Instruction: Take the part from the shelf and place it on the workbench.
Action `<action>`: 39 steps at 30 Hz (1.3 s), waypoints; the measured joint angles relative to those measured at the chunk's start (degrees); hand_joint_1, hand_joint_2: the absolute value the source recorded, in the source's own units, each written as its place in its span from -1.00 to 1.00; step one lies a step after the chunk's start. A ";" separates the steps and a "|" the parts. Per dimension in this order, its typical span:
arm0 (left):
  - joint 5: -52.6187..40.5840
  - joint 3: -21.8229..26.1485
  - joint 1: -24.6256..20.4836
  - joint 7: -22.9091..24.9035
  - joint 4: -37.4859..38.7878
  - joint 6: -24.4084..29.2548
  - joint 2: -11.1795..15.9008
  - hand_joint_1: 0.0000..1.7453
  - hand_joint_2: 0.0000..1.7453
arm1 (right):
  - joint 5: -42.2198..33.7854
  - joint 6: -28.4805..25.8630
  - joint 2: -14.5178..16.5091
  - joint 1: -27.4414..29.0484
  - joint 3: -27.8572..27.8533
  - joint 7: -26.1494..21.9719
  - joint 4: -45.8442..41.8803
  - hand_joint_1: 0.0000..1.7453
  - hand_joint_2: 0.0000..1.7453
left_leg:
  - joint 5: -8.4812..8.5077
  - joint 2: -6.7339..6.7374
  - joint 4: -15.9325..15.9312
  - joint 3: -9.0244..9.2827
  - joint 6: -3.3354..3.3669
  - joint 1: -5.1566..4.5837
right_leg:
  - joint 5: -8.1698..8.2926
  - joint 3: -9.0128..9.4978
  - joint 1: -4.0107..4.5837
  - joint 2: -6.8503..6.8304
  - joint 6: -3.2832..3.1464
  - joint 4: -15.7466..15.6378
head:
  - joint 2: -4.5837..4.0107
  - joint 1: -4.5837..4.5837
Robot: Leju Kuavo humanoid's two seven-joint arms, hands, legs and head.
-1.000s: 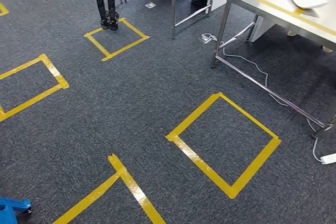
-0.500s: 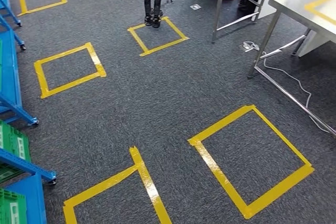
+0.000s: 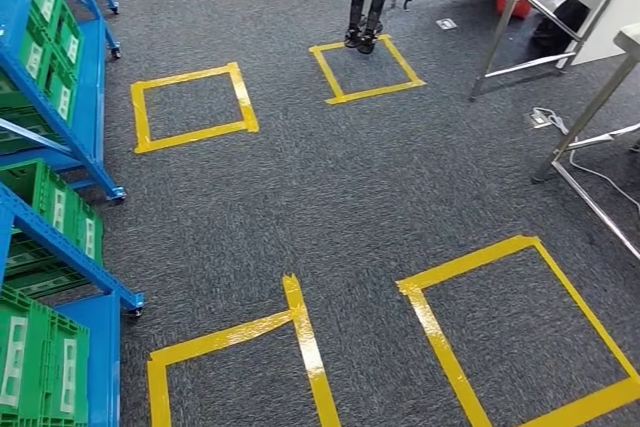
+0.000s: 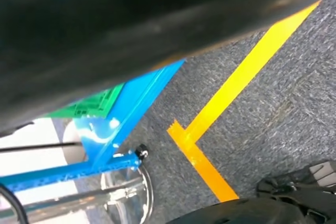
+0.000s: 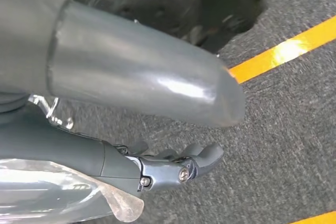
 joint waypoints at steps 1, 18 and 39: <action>0.09 0.02 0.01 -0.08 0.00 -0.02 -0.03 -1.00 -1.00 | 0.68 0.16 0.13 0.15 -0.35 0.34 0.09 -1.00 -1.00 | -0.05 -0.86 0.01 0.12 0.05 -0.12 | 1.00 -0.98 0.09 0.10 -0.18 0.60 | 0.00 0.01; 0.22 0.69 0.30 -0.08 -0.02 0.01 -0.26 -1.00 -1.00 | 6.84 2.84 2.16 0.82 -4.75 2.90 2.20 -1.00 -1.00 | -3.97 1.55 12.09 -5.71 -2.98 0.23 | 9.28 5.96 0.53 -3.67 -2.72 -16.45 | 0.00 -0.39; -0.22 1.05 0.52 0.82 -0.83 0.04 -0.15 -1.00 -1.00 | 12.62 5.25 3.86 1.29 -8.84 4.82 3.88 -1.00 -1.00 | 0.08 -6.24 0.06 0.19 -1.15 -0.15 | 9.60 4.95 -0.21 4.37 -0.62 -15.38 | 0.00 0.34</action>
